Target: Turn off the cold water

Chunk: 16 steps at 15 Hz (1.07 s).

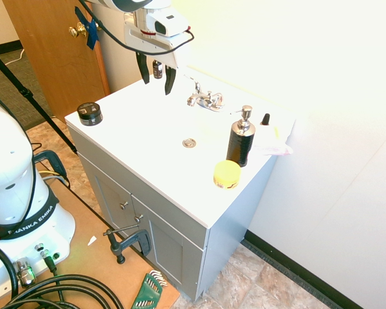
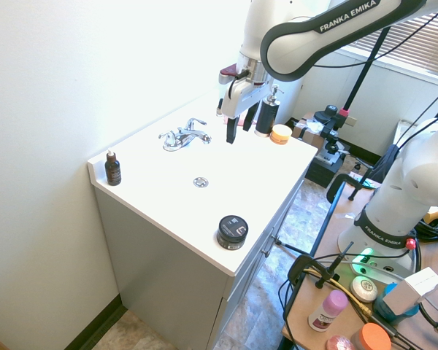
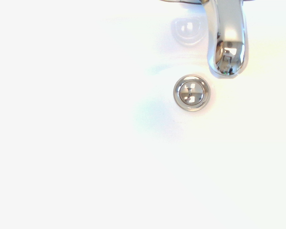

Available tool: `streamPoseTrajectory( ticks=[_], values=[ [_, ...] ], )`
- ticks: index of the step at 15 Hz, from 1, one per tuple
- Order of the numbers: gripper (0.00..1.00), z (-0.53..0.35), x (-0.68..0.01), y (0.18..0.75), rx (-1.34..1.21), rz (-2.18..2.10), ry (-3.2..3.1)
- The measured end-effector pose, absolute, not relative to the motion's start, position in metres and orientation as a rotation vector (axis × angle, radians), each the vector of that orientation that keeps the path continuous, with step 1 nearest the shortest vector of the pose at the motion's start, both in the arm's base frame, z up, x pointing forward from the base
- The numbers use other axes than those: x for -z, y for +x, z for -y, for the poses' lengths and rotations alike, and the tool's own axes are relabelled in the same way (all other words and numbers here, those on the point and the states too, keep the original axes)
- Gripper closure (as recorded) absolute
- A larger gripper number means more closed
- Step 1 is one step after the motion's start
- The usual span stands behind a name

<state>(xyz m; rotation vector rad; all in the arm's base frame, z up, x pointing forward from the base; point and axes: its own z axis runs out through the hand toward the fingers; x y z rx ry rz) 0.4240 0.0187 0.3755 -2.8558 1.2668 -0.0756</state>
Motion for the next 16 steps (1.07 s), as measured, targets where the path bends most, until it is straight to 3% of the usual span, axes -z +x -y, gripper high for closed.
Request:
streamPoseTrajectory(
  ticks=[5,10,16],
  values=[
    [0.0,-0.002,-0.374,0.441,0.205,-1.38,-2.832],
    [0.0,0.015,-0.352,0.521,0.459,-1.646,-2.755],
    [0.0,0.039,-0.31,0.568,0.462,-1.752,-2.76]
  ],
)
